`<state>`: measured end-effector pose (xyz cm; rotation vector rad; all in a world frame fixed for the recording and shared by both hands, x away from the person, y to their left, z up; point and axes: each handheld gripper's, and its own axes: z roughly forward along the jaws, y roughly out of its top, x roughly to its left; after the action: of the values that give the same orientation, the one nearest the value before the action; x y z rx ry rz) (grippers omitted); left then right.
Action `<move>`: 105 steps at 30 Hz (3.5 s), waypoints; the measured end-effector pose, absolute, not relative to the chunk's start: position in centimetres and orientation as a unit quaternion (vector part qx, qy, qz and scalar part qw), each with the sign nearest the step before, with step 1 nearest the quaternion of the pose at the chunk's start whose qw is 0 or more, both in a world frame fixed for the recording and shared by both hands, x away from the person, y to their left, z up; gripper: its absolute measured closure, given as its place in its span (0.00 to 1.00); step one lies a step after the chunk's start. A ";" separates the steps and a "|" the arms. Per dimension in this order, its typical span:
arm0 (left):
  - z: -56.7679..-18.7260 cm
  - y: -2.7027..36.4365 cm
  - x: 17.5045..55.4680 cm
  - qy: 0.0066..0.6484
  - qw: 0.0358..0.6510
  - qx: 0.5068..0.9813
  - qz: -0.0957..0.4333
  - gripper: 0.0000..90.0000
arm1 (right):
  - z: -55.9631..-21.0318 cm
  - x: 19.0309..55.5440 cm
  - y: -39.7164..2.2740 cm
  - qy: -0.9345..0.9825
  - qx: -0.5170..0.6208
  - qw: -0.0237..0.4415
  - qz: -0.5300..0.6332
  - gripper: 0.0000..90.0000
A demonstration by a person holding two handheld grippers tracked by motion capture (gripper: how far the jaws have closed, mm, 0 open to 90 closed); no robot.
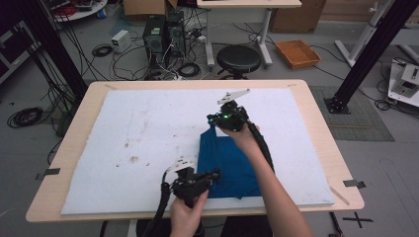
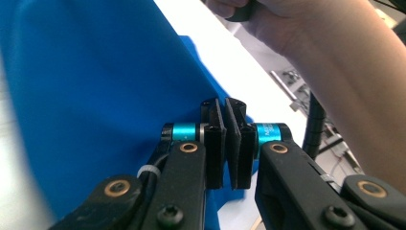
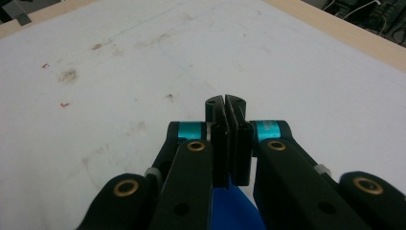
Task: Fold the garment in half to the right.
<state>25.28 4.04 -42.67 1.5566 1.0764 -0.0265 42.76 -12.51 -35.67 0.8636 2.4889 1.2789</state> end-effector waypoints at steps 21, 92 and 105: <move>-44.4 -6.5 26.9 0.427 0.565 0.704 -0.056 0.96 | -38.5 42.9 -24.2 0.835 0.361 0.113 0.400 0.99; -42.4 19.0 31.7 0.453 0.560 0.661 0.211 0.42 | -45.1 23.2 -30.4 0.751 0.482 0.093 0.441 0.98; -38.9 18.4 31.2 0.400 0.570 0.675 0.243 0.42 | -40.5 25.3 -31.3 0.730 0.441 0.177 0.492 0.42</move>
<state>31.16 18.42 -38.91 1.5845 0.9399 0.5695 25.28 -31.26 -40.53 1.2477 2.0658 1.3924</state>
